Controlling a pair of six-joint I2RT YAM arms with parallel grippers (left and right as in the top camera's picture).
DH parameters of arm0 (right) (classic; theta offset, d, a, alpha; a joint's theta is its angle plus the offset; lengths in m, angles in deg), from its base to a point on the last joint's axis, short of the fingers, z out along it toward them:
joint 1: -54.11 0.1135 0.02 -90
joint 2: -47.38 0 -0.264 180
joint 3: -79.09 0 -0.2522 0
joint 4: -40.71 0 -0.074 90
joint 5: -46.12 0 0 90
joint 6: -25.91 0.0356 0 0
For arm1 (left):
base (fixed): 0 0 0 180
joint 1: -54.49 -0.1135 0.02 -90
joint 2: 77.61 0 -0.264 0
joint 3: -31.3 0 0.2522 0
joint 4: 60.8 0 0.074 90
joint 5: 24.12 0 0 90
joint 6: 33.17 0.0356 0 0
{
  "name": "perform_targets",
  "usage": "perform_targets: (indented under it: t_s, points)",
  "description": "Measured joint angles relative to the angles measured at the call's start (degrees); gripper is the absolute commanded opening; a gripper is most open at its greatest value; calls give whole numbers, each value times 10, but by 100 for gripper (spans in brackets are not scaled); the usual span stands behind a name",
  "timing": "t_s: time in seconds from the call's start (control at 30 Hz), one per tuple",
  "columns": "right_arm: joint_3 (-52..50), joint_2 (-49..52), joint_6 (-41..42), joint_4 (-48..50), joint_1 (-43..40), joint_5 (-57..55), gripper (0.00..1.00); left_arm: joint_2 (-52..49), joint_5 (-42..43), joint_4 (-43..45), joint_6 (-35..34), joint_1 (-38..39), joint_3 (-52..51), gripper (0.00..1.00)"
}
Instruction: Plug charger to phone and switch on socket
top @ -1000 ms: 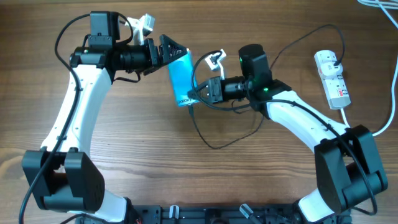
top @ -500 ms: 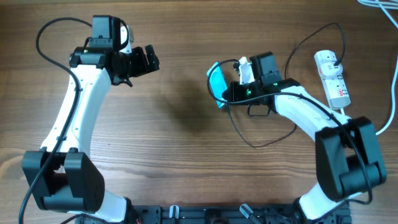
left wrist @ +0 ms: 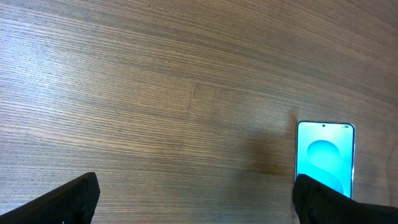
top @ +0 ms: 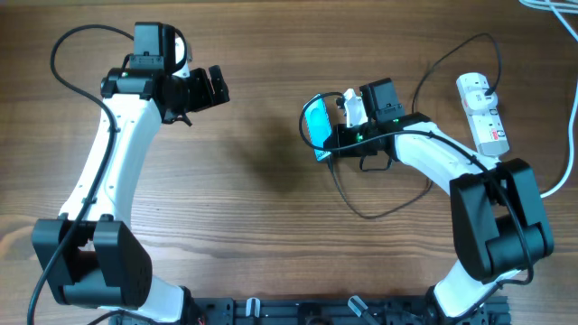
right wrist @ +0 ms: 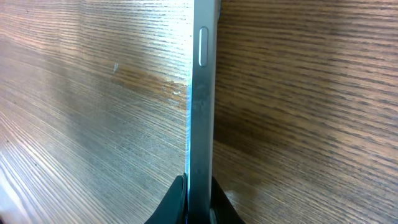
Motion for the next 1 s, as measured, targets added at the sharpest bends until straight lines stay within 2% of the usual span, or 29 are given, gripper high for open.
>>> perform_targets:
  t_s: [0.2, 0.83, 1.0]
  points:
    - [3, 0, -5, -41, -1, 8, 16, 0, 0, 0, 0, 0, 0, 100]
    - [-3, 10, -23, 1, -1, -73, 34, 0, 0, 0, 0, 0, 0, 100]
    - [-4, 12, -25, -8, -1, -96, 45, 0, 0, 0, 0, 0, 0, 100]
